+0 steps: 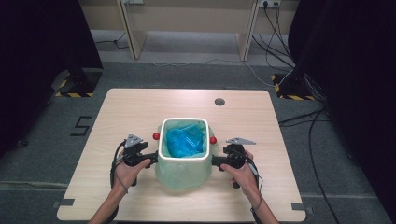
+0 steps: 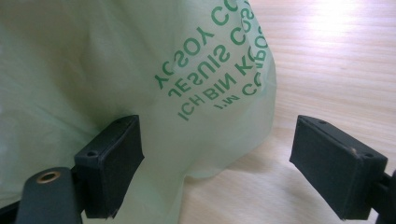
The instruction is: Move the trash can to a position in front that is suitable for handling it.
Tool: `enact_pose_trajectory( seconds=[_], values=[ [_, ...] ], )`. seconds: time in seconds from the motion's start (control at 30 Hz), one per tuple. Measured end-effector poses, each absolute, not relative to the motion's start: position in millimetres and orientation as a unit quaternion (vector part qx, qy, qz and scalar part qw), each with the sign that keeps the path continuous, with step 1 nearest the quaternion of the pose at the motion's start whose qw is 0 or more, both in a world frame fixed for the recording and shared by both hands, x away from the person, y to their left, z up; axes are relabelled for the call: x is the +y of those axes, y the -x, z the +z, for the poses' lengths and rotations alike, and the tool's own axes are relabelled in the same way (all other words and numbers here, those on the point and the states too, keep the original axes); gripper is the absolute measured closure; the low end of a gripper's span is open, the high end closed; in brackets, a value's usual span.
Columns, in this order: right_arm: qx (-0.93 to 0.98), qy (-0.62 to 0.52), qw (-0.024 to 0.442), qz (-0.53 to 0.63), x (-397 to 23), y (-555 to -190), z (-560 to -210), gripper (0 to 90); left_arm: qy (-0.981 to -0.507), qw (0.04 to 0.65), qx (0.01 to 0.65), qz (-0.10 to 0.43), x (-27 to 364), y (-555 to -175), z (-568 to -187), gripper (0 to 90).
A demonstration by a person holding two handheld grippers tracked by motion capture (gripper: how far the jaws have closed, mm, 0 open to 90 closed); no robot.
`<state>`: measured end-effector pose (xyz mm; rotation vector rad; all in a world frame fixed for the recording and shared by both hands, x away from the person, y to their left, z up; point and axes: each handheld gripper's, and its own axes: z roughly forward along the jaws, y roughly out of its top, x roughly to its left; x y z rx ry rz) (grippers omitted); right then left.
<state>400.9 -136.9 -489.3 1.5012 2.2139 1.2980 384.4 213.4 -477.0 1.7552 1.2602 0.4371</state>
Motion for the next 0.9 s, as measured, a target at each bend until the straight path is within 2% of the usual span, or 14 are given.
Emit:
enact_pose_trajectory(
  seconds=[0.63, 0.9],
  values=[
    [0.701, -0.547, 0.072, 0.452, -173.5, -417.1, -492.0, 17.5, -0.712, 0.461, 0.504, 0.163, 180.0, -416.1, -472.8, 23.3],
    [0.699, -0.547, 0.073, 0.456, -175.9, -423.0, -492.2, 17.5, -0.711, 0.463, 0.504, 0.162, 179.4, -413.1, -472.7, 23.9]
  ],
)
